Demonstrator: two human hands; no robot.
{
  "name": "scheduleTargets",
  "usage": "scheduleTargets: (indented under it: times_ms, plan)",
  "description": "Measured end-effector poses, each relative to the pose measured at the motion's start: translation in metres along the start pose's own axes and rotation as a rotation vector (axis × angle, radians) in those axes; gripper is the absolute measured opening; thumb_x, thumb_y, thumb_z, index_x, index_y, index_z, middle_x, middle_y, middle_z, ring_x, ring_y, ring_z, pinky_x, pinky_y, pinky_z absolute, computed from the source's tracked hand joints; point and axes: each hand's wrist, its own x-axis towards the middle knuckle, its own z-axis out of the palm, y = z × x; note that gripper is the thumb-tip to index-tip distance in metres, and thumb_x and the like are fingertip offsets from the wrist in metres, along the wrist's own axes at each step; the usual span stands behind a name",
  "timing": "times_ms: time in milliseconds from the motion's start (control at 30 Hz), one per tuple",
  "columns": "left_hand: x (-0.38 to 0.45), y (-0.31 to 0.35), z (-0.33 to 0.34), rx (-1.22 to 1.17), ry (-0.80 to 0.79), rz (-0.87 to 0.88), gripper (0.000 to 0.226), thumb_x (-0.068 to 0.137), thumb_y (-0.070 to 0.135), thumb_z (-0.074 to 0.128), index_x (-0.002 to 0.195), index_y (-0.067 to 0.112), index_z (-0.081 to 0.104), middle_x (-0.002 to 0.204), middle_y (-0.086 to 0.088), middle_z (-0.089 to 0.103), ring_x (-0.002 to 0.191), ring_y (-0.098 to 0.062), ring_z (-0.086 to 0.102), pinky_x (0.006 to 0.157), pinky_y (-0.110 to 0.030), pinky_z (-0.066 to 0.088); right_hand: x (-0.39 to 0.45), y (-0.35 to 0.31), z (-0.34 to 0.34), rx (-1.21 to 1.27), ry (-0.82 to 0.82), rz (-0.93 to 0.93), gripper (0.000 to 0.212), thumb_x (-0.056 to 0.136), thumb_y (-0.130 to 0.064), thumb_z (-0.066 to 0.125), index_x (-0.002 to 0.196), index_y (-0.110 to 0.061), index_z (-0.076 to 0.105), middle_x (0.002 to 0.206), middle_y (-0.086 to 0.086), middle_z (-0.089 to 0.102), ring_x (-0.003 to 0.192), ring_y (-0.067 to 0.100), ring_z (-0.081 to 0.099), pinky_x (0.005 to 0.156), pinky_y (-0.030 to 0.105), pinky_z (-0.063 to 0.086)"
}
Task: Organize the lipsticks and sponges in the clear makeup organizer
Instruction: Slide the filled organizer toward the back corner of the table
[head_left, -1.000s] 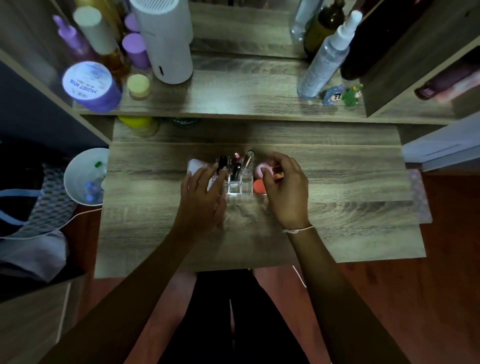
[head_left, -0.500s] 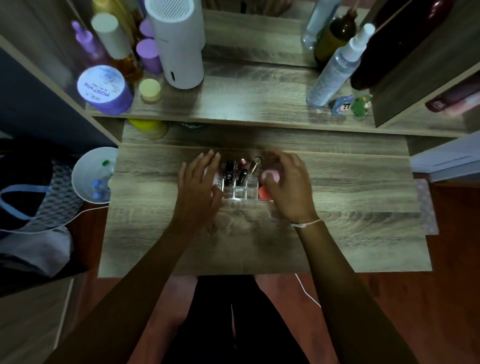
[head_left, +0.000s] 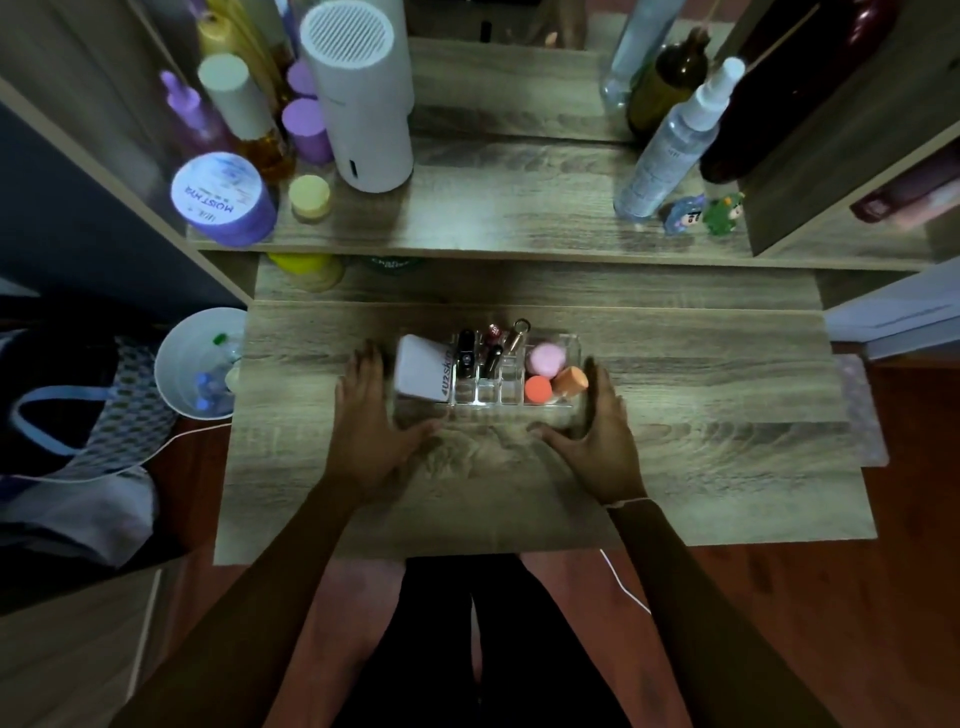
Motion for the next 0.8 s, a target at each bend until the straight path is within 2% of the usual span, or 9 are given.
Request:
scheduleTargets:
  times_ms: [67,133,200,300,433,533,667,800]
  plan:
    - [0.005,0.001,0.0,-0.011,0.001,0.024,0.122,0.059,0.071,0.068,0.15,0.01,0.014,0.158,-0.014,0.019,0.146,-0.029,0.012,0.118,-0.054,0.011,0.006,0.0,0.005,-0.015,0.021,0.002,0.119,0.062,-0.065,0.075,0.153,-0.024,0.011,0.159,0.004,0.029,0.147,0.029,0.023,0.119,0.061,0.02]
    - [0.006,0.004,0.001,-0.056,-0.005,0.04,0.12,0.056,0.075,0.063,0.149,0.013,0.019,0.155,-0.013,0.026,0.144,-0.03,0.018,0.118,-0.054,0.014,0.009,0.0,0.011,-0.024,0.031,-0.008,0.116,0.064,-0.066,0.072,0.153,-0.022,0.013,0.16,0.007,0.028,0.149,0.026,0.018,0.122,0.052,0.005]
    - [0.006,0.005,0.004,-0.112,0.005,0.03,0.113,0.057,0.076,0.062,0.147,0.018,0.025,0.151,-0.011,0.035,0.14,-0.029,0.025,0.116,-0.056,0.018,0.011,0.0,0.018,-0.027,0.053,-0.01,0.11,0.068,-0.061,0.075,0.152,-0.02,0.017,0.16,0.008,0.028,0.148,0.02,0.013,0.122,0.048,0.001]
    - [0.004,0.006,0.008,-0.171,0.054,0.0,0.102,0.062,0.074,0.062,0.144,0.022,0.031,0.144,-0.008,0.043,0.132,-0.023,0.03,0.109,-0.062,0.028,0.012,-0.001,0.026,-0.016,0.094,0.017,0.1,0.071,-0.057,0.076,0.149,-0.016,0.027,0.158,0.008,0.032,0.148,0.026,0.019,0.123,0.053,0.011]
    - [0.005,0.006,0.011,-0.155,0.086,-0.004,0.098,0.066,0.072,0.062,0.144,0.024,0.028,0.146,-0.009,0.041,0.131,-0.019,0.026,0.108,-0.064,0.028,0.011,-0.003,0.027,-0.006,0.132,0.02,0.095,0.073,-0.054,0.076,0.148,-0.018,0.03,0.154,0.01,0.038,0.145,0.031,0.024,0.117,0.06,0.026]
    - [0.006,0.005,0.011,-0.142,0.091,0.01,0.091,0.069,0.061,0.07,0.143,0.023,0.031,0.141,-0.01,0.047,0.128,-0.019,0.03,0.106,-0.065,0.029,0.012,-0.002,0.026,-0.039,0.135,0.009,0.095,0.073,-0.055,0.075,0.148,-0.017,0.031,0.155,0.012,0.037,0.145,0.033,0.024,0.117,0.059,0.026]
    - [0.007,0.008,0.012,-0.141,0.056,0.017,0.092,0.069,0.068,0.065,0.142,0.02,0.034,0.138,-0.008,0.051,0.131,-0.026,0.036,0.109,-0.062,0.027,0.012,0.001,0.024,-0.049,0.127,0.027,0.096,0.074,-0.055,0.074,0.15,-0.017,0.028,0.159,0.015,0.029,0.147,0.036,0.018,0.117,0.06,0.026]
    - [0.008,0.016,0.016,-0.142,0.059,-0.001,0.091,0.068,0.065,0.067,0.14,0.02,0.035,0.137,-0.009,0.051,0.131,-0.028,0.034,0.107,-0.063,0.03,0.013,0.007,0.017,-0.04,0.153,0.006,0.095,0.074,-0.055,0.073,0.149,-0.017,0.029,0.156,0.017,0.033,0.146,0.036,0.021,0.116,0.06,0.027]
